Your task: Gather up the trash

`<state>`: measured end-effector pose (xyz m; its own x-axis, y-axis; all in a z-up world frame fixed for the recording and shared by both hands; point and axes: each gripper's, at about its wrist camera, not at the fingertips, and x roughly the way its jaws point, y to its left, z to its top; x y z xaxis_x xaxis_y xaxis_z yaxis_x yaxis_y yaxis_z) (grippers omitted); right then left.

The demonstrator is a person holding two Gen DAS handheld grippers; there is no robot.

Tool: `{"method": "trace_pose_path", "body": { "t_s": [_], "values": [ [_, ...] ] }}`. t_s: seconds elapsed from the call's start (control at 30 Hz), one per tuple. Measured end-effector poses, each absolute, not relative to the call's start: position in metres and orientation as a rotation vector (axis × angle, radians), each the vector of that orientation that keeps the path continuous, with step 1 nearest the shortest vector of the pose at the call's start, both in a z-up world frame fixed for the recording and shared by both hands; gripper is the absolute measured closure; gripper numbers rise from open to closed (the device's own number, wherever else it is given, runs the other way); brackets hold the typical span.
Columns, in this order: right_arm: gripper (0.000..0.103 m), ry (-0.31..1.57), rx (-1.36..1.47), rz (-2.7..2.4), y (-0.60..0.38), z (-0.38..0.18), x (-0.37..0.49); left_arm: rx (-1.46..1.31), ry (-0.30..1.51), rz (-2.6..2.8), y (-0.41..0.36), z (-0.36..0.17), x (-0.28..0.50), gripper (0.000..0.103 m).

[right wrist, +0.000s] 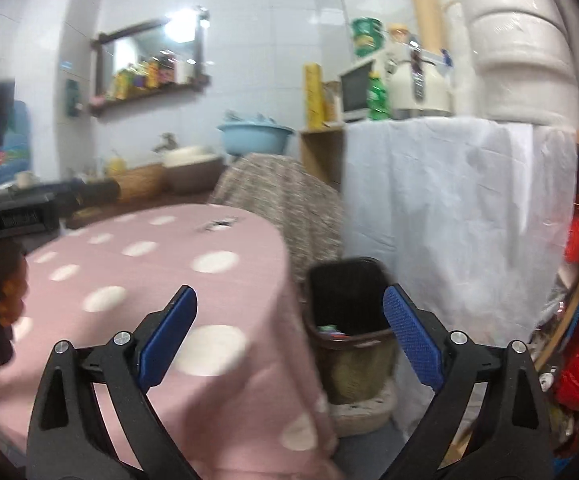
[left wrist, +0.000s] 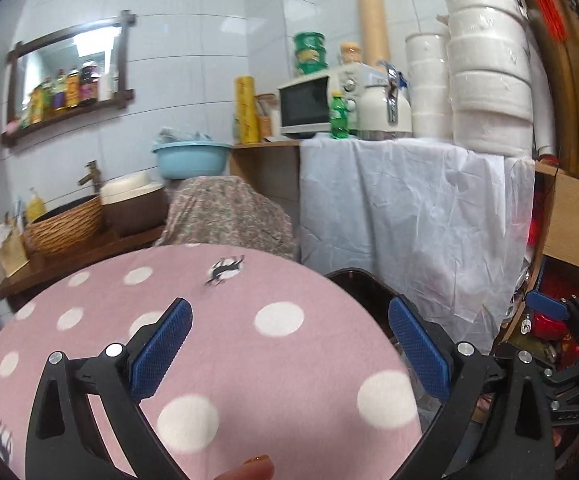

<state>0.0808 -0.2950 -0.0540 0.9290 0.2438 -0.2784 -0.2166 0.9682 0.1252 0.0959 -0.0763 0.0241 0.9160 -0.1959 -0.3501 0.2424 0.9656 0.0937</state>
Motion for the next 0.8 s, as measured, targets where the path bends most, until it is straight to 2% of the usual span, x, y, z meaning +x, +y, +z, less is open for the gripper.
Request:
{"method": "trace_pose_path", "body": {
  "t_s": [0.3, 0.43, 0.8],
  "values": [
    [0.006, 0.226, 0.101, 0.338, -0.241, -0.042, 0.021, 0.058, 0.336, -0.043, -0.034, -0.001, 0.021, 0.005],
    [0.006, 0.198, 0.079, 0.302, -0.234, -0.039, 0.005, 0.044, 0.242, 0.023, -0.025, -0.004, -0.009, 0.005],
    [0.006, 0.166, 0.046, 0.300, -0.229, -0.043, -0.039, 0.013, 0.238, 0.003, -0.029, -0.012, -0.033, 0.005]
  ]
}}
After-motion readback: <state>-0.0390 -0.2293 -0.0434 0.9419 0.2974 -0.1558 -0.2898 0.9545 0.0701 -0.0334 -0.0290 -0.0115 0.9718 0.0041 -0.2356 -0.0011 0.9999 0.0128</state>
